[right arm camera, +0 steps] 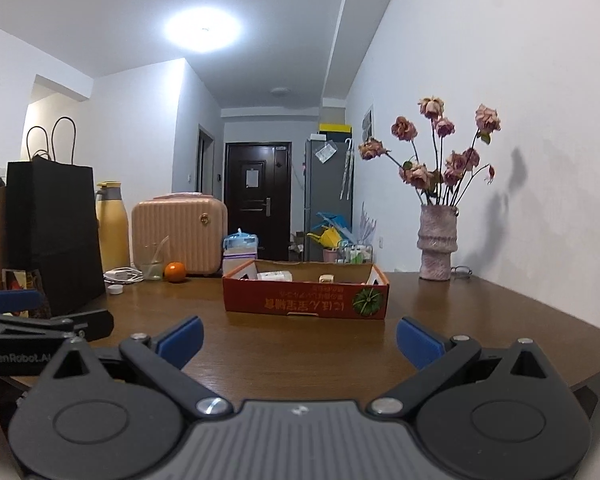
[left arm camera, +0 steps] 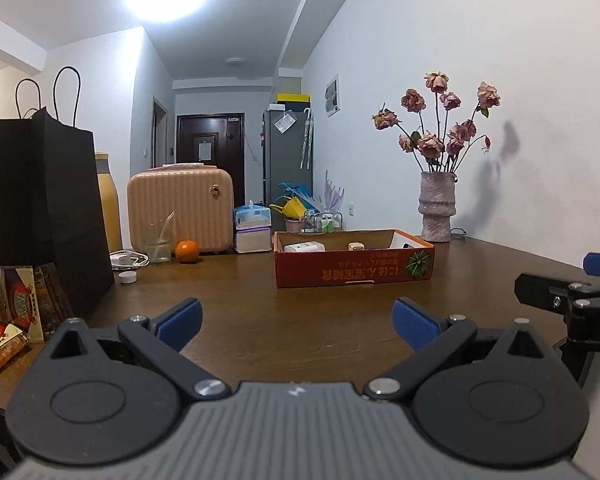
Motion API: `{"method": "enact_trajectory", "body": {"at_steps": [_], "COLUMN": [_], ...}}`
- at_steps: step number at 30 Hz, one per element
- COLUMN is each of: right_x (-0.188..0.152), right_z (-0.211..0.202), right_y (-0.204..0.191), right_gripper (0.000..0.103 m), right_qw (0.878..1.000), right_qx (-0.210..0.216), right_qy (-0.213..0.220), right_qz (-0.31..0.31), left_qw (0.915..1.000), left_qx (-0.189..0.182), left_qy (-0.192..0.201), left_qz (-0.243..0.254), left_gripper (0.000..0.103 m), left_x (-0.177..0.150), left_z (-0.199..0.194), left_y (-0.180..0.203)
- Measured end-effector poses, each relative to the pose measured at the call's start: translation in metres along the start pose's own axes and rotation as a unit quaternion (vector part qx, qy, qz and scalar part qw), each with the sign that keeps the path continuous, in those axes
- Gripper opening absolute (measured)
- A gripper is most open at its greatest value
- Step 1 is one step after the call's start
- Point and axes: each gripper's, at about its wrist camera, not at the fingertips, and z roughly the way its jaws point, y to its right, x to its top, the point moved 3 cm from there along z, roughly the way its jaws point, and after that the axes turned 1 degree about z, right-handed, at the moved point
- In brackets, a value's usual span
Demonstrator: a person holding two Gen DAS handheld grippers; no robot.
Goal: Organize rigid objects
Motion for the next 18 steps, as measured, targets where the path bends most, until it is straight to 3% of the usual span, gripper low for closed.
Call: {"method": "enact_trajectory", "body": {"at_steps": [18], "right_x": [-0.0005], "right_z": [0.0002], "right_y": [-0.0011], "right_gripper": [0.103], "right_qw": [1.000], "right_qx": [0.000], "right_qy": [-0.001], "right_qz": [-0.003], "left_qw": [1.0000], "left_qx": [-0.002], "left_qy": [-0.001], "left_qz": [-0.001], "left_gripper": [0.103], "left_x": [-0.0006], "left_z": [-0.0002], "left_y": [0.0011]}}
